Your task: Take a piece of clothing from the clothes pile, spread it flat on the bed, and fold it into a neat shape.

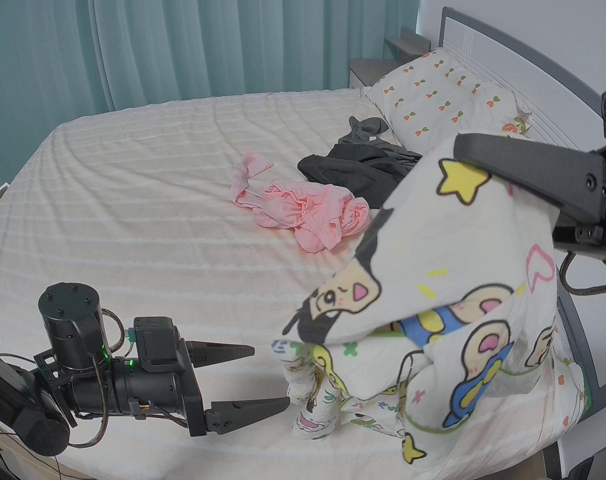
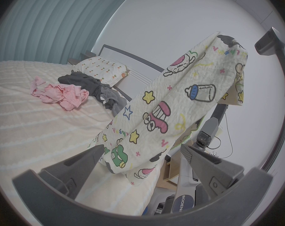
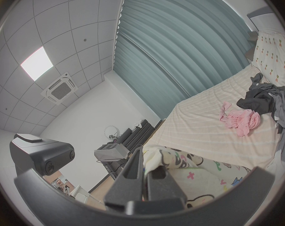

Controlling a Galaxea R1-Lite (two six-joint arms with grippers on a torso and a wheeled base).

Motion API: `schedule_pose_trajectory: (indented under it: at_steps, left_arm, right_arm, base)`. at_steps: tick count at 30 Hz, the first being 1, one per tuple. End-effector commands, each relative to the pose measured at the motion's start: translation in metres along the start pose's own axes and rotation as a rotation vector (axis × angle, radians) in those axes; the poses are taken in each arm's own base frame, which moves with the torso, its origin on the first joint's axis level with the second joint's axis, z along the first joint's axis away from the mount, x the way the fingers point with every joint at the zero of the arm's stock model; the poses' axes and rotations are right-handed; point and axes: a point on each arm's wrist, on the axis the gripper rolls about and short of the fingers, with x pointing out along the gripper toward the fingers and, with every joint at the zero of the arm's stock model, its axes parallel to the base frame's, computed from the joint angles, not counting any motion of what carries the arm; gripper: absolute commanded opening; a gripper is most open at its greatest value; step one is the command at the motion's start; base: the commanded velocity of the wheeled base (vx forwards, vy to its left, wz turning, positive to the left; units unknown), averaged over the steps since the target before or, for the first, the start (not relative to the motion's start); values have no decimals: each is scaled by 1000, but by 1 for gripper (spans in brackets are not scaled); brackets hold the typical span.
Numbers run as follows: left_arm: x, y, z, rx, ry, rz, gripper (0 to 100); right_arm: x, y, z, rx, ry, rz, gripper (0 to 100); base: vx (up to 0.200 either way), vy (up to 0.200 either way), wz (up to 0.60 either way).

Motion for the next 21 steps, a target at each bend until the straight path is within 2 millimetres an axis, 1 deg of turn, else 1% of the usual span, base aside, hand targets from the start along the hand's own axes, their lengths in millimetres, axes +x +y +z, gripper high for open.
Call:
schedule_pose_trajectory:
  at_steps: [1,4,8,13,17,21]
  left_arm:
    - [2,0,3,6,-6,-7,100]
    - [7,2,5,12,-9,-10,100]
    - [11,-2,7,24,-18,-34,100]
    - [19,1,9,32,-21,-40,100]
    - [24,-7,9,41,-22,-71,100]
    - [28,-10,14,57,-39,-86,100]
  right_arm:
    - [2,1,-1,1,6,8,0]
    - [4,1,-2,3,11,10,0]
    - [5,1,-4,6,22,14,0]
    - [7,2,-4,6,24,15,0]
    - [10,1,-6,8,32,13,0]
    - [11,1,-6,8,34,15,0]
  base:
    - [0,0,0]
    - [0,0,0]
    - [0,0,0]
    - [0,0,0]
    - [0,0,0]
    - [0,0,0]
